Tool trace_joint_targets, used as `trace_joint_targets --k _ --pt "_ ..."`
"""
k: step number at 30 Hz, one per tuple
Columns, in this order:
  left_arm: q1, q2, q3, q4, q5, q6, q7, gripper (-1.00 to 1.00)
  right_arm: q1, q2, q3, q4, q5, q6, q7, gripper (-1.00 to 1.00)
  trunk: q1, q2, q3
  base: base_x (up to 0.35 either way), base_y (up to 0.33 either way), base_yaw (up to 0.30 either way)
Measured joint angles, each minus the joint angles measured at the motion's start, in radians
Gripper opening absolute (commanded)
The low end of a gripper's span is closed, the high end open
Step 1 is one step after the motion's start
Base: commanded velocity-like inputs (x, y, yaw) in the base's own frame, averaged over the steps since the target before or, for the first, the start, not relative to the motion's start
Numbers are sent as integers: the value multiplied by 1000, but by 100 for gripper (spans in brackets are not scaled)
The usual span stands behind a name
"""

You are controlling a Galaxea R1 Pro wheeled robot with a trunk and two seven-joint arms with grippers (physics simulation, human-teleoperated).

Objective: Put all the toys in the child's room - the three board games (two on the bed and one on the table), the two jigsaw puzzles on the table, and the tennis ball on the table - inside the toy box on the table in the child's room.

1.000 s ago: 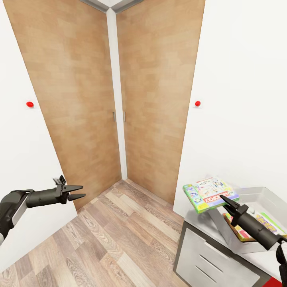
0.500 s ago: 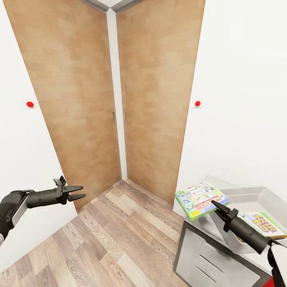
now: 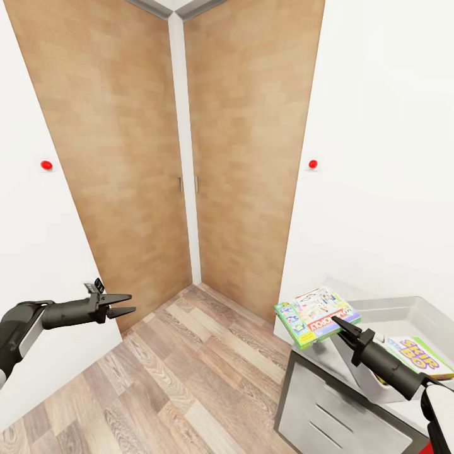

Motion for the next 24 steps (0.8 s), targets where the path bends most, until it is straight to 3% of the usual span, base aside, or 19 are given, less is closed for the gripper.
trace_joint_targets --k 13,24 --pt "1 0 0 0 0 0 0 100 0 0 0 0 0 0 1 -100 0 0 0 3 0 -13" --pt "1 0 0 0 0 0 0 100 0 0 -2 1 0 0 1 -100 0 0 0 12 -26 -204"
